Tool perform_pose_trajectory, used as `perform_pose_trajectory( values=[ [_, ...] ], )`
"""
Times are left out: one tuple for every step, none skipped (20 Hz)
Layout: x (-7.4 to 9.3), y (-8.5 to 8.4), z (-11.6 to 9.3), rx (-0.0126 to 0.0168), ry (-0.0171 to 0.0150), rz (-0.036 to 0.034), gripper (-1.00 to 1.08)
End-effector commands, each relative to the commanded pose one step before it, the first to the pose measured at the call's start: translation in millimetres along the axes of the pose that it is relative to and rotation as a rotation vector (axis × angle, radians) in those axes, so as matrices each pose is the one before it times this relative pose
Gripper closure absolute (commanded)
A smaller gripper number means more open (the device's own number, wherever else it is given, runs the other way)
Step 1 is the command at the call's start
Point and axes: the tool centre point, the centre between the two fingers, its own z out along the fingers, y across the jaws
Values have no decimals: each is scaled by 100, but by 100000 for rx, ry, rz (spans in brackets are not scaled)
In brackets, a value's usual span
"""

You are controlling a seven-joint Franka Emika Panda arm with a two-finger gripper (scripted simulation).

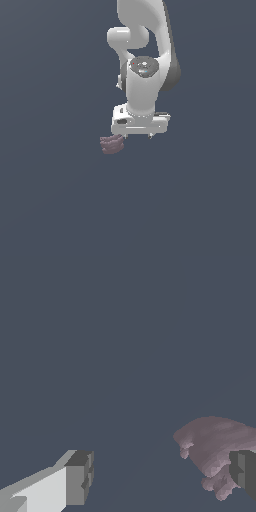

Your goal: Pick up the object and move it to a goal position.

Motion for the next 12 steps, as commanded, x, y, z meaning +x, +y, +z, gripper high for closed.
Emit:
perform_pose_trajectory(
  values=[
    [0, 1, 0, 0, 0, 0, -92],
    [17, 23, -25, 0, 67, -17, -92],
    [50, 72, -77, 3, 202, -47, -92],
    [80, 117, -126, 4, 330, -76, -92],
    [110, 162, -177, 4, 461, -105, -92],
    [141, 209, -221, 1, 580, -129, -92],
    [170, 254, -269, -4, 705, -151, -92],
    [162, 247, -262, -9, 684, -137, -92],
    [131, 201, -208, -11, 548, -99, -92],
    [98, 153, -158, -11, 415, -64, -92],
    [67, 105, -103, -8, 275, -29, -92],
    [33, 54, -51, -4, 138, 0, -92]
  ],
)
